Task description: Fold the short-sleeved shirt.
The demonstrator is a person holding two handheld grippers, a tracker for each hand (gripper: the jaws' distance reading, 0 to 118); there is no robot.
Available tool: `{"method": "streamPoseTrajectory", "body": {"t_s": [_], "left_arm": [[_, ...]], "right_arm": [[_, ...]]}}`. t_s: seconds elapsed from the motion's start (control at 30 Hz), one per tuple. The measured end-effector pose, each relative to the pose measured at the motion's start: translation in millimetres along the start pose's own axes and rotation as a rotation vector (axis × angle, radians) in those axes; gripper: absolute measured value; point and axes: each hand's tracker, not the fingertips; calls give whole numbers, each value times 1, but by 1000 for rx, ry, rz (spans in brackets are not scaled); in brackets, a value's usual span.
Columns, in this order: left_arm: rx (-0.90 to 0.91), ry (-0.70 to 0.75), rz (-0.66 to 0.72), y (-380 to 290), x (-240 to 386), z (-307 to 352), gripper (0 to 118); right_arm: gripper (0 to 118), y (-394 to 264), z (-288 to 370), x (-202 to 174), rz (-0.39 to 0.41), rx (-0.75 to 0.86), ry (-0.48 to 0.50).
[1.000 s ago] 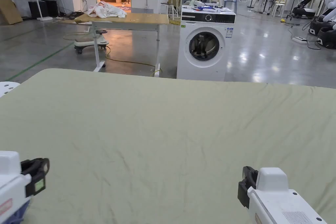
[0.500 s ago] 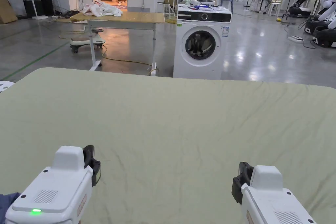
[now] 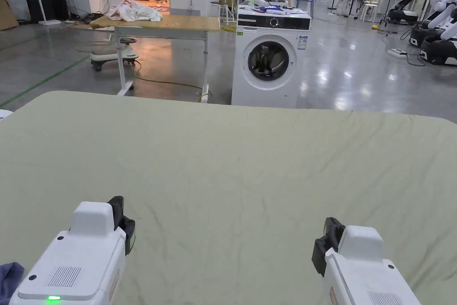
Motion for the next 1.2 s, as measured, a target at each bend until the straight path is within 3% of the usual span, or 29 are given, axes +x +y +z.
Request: {"method": "streamPoseTrajectory", "body": {"t_s": [0.53,0.63,0.7,0.73,0.8,0.83,0.87,1.2], "left_arm": [[6,-10,-5,6,8,1,0],[7,-6,-3,8,10,-1,0],[12,-10,1,8,10,-1,16],[13,-8,1,9,11,-2,37],[16,-4,-1,10,12,-2,67],[17,-3,4,10,11,-4,77],[18,0,9,11,11,-4,81],[49,-6,25,15,9,-5,94]], "right_arm": [[0,3,-3,-7,33,12,2],[5,3,-7,-8,43,4,2],[26,2,-8,-7,43,3,1],[48,2,-8,-7,42,3,-3],[74,1,-10,-7,38,2,-6],[85,1,-10,-7,37,2,-9],[90,1,-10,-7,38,6,-13],[97,6,-11,-7,26,37,-18]]}}
